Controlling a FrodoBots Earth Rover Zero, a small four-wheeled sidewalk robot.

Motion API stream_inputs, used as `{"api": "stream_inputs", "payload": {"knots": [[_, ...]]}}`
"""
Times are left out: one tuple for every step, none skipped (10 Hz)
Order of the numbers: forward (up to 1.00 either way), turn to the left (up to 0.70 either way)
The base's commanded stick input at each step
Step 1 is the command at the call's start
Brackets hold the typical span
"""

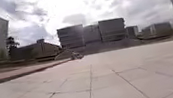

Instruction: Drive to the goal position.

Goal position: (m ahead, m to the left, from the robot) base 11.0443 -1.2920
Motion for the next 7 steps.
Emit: {"api": "stream_inputs", "payload": {"knots": [[0.70,0.00],[0.70,0.00],[0.70,0.00],[0.70,0.00],[0.70,0.00],[0.70,0.00],[0.70,0.00]]}}
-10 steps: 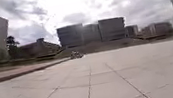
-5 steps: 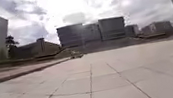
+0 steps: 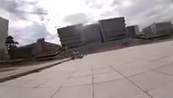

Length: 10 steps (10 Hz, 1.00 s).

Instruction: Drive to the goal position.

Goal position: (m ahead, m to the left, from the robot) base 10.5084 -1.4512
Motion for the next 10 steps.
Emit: {"api": "stream_inputs", "payload": {"knots": [[0.70,0.00],[0.70,0.00],[0.70,0.00],[0.70,0.00],[0.70,0.00],[0.70,0.00],[0.70,0.00],[0.70,0.00],[0.70,0.00],[0.70,0.00]]}}
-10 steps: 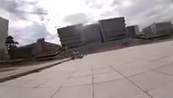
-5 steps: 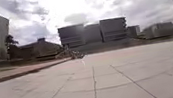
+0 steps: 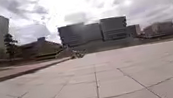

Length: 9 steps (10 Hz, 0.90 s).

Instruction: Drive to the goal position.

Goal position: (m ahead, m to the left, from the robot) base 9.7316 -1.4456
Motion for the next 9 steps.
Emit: {"api": "stream_inputs", "payload": {"knots": [[0.70,0.00],[0.70,0.00],[0.70,0.00],[0.70,0.00],[0.70,0.00],[0.70,0.00],[0.70,0.00],[0.70,0.00],[0.70,0.00]]}}
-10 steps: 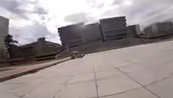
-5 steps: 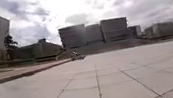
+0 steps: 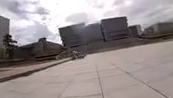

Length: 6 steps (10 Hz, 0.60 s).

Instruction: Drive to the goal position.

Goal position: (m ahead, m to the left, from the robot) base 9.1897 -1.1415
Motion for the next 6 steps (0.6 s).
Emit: {"api": "stream_inputs", "payload": {"knots": [[0.70,0.00],[0.70,-0.05],[0.70,-0.15],[0.70,-0.20],[0.70,-0.24],[0.70,-0.28]]}}
